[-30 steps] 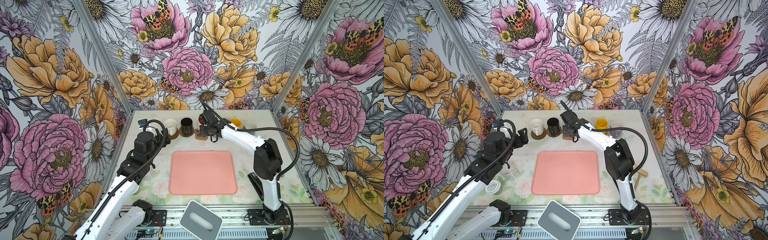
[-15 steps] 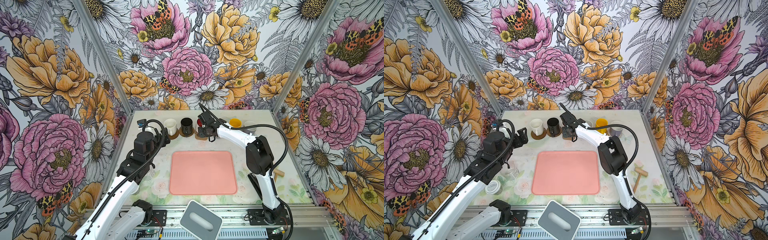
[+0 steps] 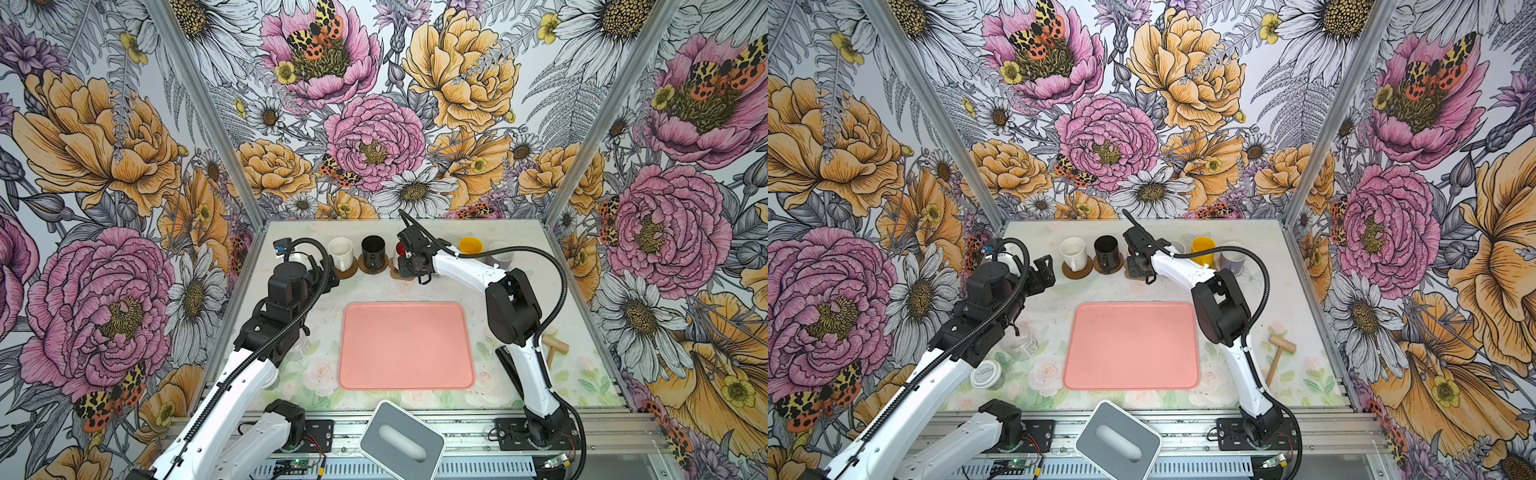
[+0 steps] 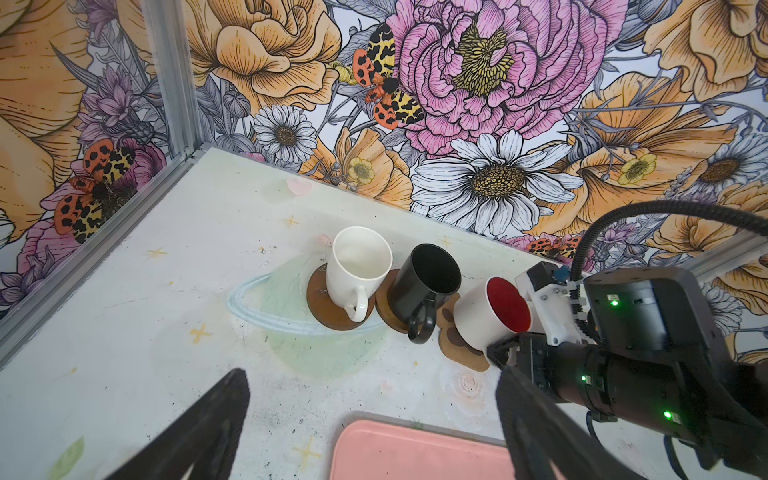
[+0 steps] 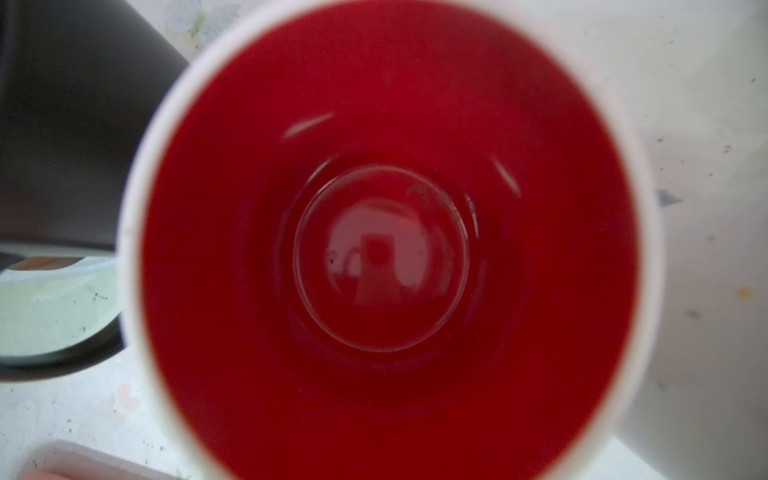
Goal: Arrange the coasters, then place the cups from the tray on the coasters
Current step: 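Lower the red-lined white mug onto the paw-shaped coaster with the right gripper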
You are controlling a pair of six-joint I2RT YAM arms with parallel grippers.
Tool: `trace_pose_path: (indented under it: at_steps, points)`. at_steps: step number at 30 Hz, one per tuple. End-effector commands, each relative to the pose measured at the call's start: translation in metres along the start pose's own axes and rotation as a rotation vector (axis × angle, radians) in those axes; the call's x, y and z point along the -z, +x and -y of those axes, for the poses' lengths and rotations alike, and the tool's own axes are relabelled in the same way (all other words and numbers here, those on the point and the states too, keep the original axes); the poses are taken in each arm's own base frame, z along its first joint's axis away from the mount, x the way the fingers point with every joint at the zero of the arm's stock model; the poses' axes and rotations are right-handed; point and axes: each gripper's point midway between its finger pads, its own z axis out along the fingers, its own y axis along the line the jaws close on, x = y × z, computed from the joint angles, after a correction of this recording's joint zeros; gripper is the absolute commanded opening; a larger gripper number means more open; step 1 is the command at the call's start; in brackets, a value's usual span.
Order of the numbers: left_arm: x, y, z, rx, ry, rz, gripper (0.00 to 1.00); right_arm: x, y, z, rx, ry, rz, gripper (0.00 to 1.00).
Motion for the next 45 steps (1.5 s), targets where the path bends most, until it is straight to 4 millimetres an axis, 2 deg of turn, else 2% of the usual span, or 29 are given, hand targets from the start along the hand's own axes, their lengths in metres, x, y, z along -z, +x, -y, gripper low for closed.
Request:
trace_pose_path:
  at_steps: [1, 14, 37, 45]
  points:
    - [-0.002, 0.006, -0.002, -0.002, 0.004, -0.017, 0.94, 0.010, -0.030, -0.006, -0.030, -0.025, 0.093, 0.00]
    - [0.000, 0.006, -0.005, 0.000, -0.002, -0.016, 0.94, -0.004, -0.019, -0.005, -0.038, -0.021, 0.053, 0.00]
    - [0.001, 0.005, -0.008, 0.005, -0.004, -0.011, 0.94, -0.014, -0.006, -0.004, -0.047, -0.019, 0.011, 0.00]
    - [0.002, 0.005, -0.008, 0.007, -0.004, -0.011, 0.94, -0.014, -0.003, -0.007, -0.048, -0.035, 0.001, 0.11]
